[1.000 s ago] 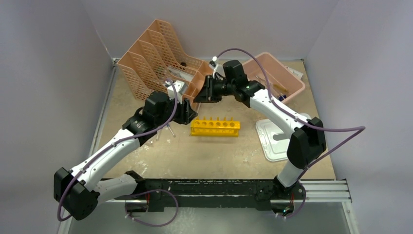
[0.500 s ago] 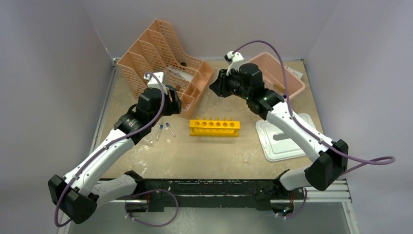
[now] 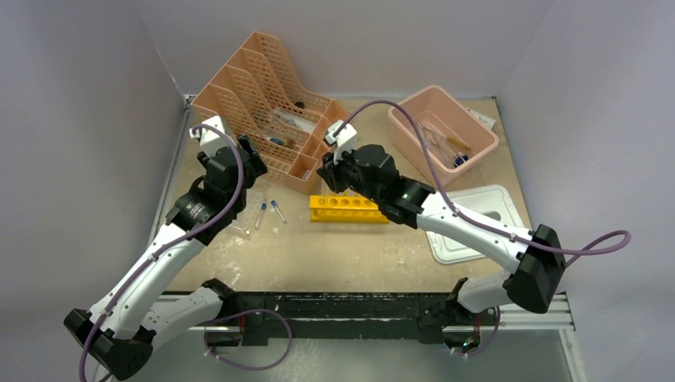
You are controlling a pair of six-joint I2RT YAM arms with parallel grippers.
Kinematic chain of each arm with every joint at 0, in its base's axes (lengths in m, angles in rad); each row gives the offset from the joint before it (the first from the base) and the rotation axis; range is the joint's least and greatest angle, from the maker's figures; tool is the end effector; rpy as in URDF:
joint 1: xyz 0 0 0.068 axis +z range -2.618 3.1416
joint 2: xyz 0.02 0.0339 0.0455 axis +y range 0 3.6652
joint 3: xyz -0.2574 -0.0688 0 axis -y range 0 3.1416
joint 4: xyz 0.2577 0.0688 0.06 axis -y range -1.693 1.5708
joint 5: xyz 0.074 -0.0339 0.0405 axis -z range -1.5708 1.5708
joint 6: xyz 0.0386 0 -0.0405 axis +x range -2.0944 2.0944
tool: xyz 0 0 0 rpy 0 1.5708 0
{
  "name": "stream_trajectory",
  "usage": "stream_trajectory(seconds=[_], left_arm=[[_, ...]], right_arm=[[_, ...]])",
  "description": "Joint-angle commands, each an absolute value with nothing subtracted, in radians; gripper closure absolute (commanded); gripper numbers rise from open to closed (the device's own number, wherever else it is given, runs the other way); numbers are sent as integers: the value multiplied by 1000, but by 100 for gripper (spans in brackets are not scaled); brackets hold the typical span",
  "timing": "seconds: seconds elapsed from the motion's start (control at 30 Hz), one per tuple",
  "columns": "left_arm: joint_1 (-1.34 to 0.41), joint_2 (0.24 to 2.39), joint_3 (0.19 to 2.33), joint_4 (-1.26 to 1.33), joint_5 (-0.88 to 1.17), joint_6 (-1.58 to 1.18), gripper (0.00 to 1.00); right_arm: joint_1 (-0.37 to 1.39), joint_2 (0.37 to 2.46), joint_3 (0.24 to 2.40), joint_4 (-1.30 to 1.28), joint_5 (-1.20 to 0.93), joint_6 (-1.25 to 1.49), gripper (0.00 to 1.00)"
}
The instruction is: Organize the chemistry lab equipment
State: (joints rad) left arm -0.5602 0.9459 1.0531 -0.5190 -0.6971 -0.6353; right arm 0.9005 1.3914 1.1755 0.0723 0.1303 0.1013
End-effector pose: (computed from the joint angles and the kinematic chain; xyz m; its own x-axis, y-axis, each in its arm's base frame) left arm 0.1946 -0.0928 0.3680 -0.2189 -0.3998 -0.8901 -0.2745 0.9006 -0.3370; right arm 0.2212 0.2710 0.3541 -0.1589 -0.0391 -0.9865 -0.6845 0.7244 0.0816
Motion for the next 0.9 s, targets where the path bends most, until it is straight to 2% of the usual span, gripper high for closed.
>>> stream_trajectory(seconds=[0.0, 0.87], left_arm=[[-555, 919, 1092, -532, -795, -667, 39], [-555, 896, 925, -471, -661, -779, 39]], right_arm=[[920, 1364, 1156, 183, 187, 37, 86], [922, 1434, 996, 385, 91, 12, 89]])
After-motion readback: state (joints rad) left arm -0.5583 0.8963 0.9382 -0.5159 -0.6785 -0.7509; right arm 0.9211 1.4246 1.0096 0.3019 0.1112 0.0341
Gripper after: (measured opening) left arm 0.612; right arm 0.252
